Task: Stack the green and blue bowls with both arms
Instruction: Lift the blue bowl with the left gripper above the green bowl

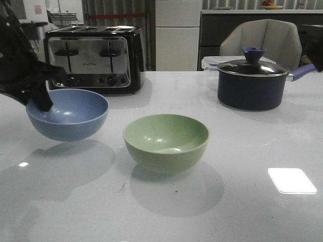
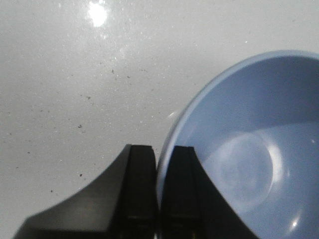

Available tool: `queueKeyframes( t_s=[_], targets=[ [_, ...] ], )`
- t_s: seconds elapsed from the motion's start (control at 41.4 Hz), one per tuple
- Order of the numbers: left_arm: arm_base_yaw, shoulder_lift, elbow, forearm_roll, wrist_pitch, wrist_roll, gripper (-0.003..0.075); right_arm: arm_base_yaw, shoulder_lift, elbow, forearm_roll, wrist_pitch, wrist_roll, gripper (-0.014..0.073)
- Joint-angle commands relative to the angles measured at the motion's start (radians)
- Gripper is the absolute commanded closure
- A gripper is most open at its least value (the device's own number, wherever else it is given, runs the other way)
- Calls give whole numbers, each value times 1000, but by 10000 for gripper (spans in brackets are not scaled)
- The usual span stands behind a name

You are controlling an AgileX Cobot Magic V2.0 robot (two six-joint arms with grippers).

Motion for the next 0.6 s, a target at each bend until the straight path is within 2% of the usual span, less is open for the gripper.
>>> queueKeyframes(
  t_s=[0.0,0.241,0.58],
  targets=[
    [-7,-129,-34,-42,-7,4,627,-1,-5,-27,8,-59,-7,189],
    [-83,-241,-34,-108,19,11,627,-1,-5,-27,8,-59,-7,189],
    [-312,-210,-47,-147,-31,11,627,-1,-5,-27,8,-59,-7,189]
  ],
)
